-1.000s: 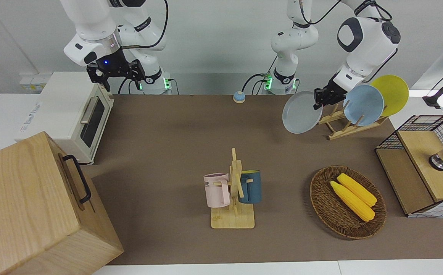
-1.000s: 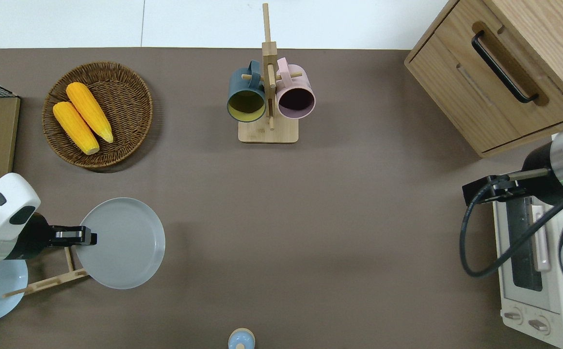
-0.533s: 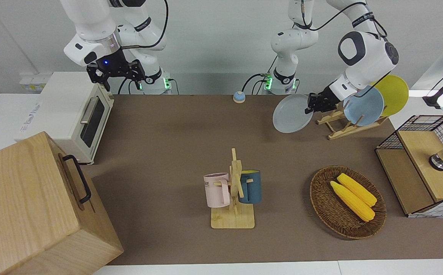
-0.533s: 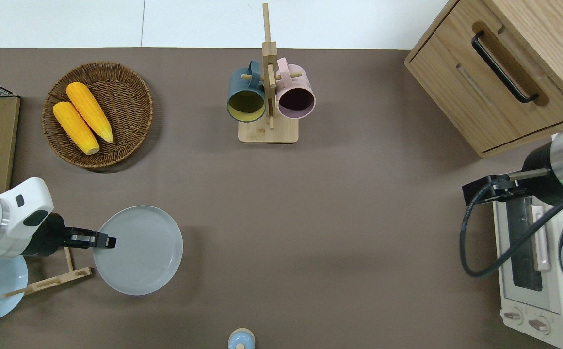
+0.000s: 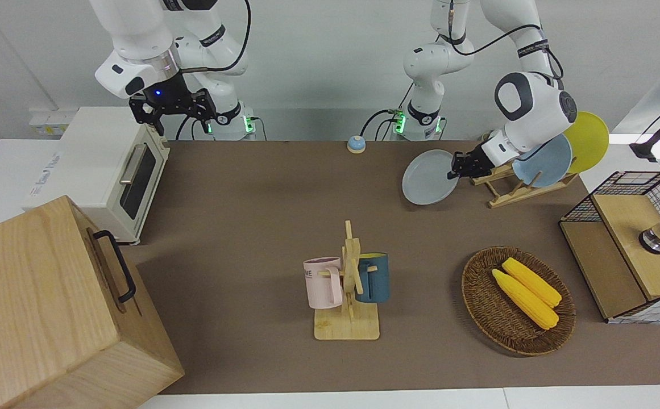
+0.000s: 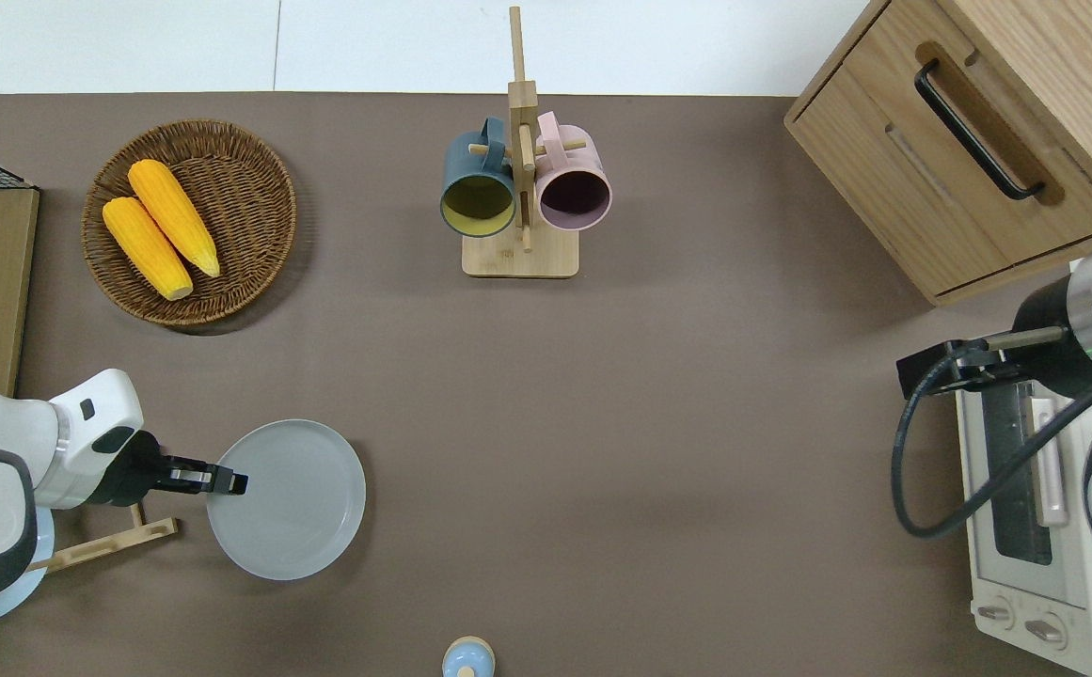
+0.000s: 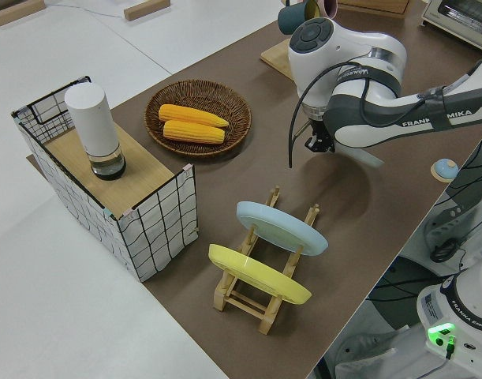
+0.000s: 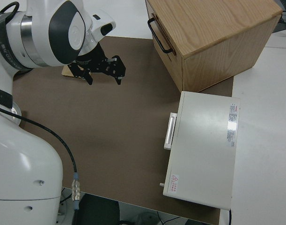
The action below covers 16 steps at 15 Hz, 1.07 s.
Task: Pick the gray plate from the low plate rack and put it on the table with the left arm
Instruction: 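Carry the gray plate with the left gripper away from the rack onto the table, then lower the plate flat onto the table and open the left gripper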
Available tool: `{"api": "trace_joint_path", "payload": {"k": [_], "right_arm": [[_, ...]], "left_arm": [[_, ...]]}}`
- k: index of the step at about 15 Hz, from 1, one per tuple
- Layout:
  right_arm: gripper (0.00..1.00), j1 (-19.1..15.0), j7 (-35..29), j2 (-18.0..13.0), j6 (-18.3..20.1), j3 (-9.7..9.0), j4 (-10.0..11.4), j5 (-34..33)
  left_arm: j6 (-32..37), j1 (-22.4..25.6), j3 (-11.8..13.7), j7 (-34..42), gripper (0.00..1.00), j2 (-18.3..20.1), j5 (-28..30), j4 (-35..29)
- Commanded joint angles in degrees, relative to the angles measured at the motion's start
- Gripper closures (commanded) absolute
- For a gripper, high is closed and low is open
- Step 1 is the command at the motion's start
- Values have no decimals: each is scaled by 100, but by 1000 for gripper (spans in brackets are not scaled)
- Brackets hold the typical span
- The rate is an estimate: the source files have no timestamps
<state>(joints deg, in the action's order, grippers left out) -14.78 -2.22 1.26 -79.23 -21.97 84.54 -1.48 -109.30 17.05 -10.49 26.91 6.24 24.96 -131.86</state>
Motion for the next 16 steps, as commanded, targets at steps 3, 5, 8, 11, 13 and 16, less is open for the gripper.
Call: {"api": "trace_joint_path", "payload": {"k": [3,5,8,11,13,16], "right_arm": [[17,-139,-68,-12,66,-115,-35,-37],[17,-139,-68,-12,66,-115,-43,-37],[17,-139,-68,-12,66,-123,-43,-37],[17,-139,-68,-12,66,-124,-43,-37],[17,-139,-68,-12,66,-123,-43,-37],[17,-139,-68,-12,66,-124,-34,-37]], "left_arm": [[-373,0,12,156,869,-132,132,-235],[-364,35,12,156,597,-175,115,-217],[-355,62,21,157,204,-229,80,-165],[-355,88,30,157,36,-229,44,-147],[-355,159,30,165,19,-229,44,-121],[-347,159,30,95,19,-211,18,-42]]}}
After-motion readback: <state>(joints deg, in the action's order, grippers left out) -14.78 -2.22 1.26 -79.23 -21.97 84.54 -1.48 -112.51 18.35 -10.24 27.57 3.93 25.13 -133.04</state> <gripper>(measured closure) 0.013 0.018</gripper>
